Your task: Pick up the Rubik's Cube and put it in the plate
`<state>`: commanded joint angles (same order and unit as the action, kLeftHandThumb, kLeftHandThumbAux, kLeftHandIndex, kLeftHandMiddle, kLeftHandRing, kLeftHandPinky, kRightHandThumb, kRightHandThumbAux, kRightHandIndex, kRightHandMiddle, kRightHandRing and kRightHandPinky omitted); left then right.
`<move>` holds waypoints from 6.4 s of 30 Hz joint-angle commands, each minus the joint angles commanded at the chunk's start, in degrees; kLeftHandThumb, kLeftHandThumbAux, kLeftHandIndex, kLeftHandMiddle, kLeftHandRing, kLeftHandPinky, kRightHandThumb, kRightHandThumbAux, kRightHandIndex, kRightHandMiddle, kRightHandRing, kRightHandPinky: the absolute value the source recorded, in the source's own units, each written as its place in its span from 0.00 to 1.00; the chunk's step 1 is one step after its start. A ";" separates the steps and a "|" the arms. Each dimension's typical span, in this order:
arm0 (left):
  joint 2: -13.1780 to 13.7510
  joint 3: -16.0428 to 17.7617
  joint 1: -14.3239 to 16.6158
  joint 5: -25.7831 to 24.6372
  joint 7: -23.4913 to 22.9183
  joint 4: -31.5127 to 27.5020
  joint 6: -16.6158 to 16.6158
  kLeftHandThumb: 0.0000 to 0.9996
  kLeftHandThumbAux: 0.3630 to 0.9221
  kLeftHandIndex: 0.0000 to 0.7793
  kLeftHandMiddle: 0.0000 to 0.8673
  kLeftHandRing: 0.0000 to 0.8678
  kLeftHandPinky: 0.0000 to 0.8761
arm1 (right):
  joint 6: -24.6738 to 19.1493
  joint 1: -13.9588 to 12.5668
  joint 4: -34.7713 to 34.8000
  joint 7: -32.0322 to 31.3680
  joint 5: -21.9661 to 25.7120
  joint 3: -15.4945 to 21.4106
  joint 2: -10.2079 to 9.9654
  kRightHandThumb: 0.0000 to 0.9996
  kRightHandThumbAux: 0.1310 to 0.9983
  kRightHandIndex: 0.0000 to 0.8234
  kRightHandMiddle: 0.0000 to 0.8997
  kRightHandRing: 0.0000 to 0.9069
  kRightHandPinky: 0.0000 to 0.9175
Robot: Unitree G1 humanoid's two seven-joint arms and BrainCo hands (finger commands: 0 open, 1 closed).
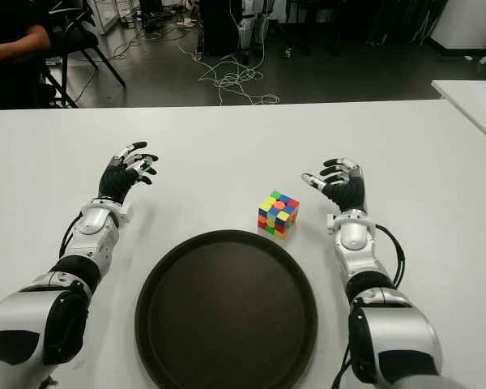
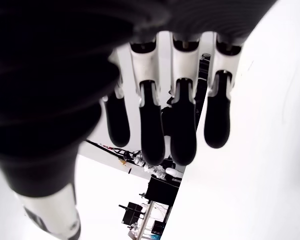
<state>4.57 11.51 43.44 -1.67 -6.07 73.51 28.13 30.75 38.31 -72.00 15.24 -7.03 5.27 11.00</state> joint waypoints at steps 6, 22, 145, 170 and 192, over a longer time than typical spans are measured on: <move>0.04 0.19 0.01 -0.23 -0.37 -0.01 -0.09 0.16 0.59 0.28 0.46 0.58 0.64 | -0.20 0.00 0.04 0.25 -0.06 -0.13 -0.08 0.03 0.75 0.52 0.56 0.58 0.59; 0.14 0.11 -0.03 -0.04 -0.72 -0.02 -0.26 0.13 0.57 0.27 0.45 0.57 0.64 | 0.53 -0.21 0.27 -0.07 0.42 0.26 -0.31 0.06 0.76 0.54 0.57 0.58 0.59; 1.54 1.33 -0.53 -0.66 -2.23 -0.25 -0.14 0.12 0.63 0.30 0.49 0.58 0.65 | -4.53 -24.35 69.39 -15.19 -31.24 -19.88 17.96 0.00 0.74 0.09 0.13 0.15 0.13; 1.47 1.33 -0.52 -0.80 -2.20 -0.17 -0.50 0.13 0.63 0.29 0.49 0.58 0.65 | -22.20 -23.35 68.73 -15.11 -38.75 -18.18 17.28 0.00 0.74 0.08 0.12 0.13 0.11; 1.07 1.26 -0.47 -1.13 -2.28 -0.24 -0.42 0.13 0.63 0.28 0.48 0.58 0.65 | -25.40 -22.98 69.12 -17.98 -38.34 -19.41 17.85 0.00 0.72 0.09 0.12 0.14 0.12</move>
<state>5.65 12.77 42.97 -2.80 -8.34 73.27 27.71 5.35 15.33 -2.88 -2.74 -45.37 -14.14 28.86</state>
